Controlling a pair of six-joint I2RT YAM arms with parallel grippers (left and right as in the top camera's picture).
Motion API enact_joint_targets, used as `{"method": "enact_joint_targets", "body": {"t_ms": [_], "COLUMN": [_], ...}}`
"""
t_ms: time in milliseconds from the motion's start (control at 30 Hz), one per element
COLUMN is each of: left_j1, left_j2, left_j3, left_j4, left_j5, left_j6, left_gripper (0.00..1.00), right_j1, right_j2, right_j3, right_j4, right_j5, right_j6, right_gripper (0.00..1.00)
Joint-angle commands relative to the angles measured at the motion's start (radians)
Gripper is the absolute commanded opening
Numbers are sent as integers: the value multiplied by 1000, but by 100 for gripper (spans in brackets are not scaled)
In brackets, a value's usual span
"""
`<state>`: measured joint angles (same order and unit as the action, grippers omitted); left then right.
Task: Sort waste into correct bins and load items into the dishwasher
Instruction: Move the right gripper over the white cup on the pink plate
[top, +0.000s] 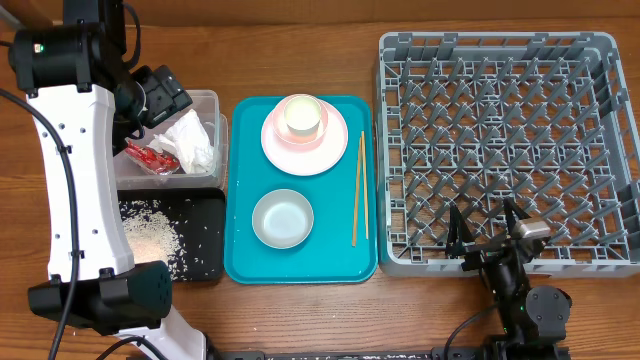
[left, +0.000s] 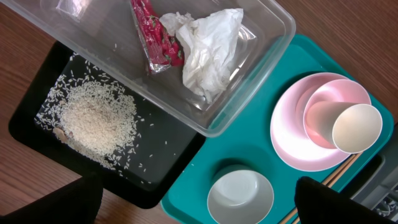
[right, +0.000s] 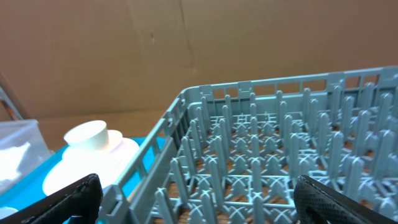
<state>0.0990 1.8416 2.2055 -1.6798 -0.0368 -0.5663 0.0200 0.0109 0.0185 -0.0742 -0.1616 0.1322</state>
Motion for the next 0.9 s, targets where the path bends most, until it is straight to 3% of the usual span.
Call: {"method": "enact_joint_targets", "body": {"t_ms": [0, 233, 433, 633, 767, 867], "left_j1": [-1, -1, -1, -1, -1, -1], "left_j2": [-9, -9, -9, -9, -9, -9], "left_j3": [-4, -4, -4, -4, -4, -4], "left_j4": [-2, -2, -2, -2, -2, -2], "left_j5": [8, 8, 8, 8, 8, 8], "left_j6": [13, 13, 13, 13, 13, 12], "left_gripper": [100, 100, 100, 100, 100, 100], "right_j1": [-3, -3, -3, 13, 101, 186], "right_j2": [-3, 92, 403, 922, 1287, 1520], "right_j3": [-10, 82, 376, 949, 1408, 1689], "right_j4": [7, -39, -158, -525, -839, -966], "right_j5": [-20, -19, -16, -97, -113, -113], "right_j6": [78, 195, 195, 195, 195, 195], "right_gripper": [100, 100, 100, 100, 100, 100]}}
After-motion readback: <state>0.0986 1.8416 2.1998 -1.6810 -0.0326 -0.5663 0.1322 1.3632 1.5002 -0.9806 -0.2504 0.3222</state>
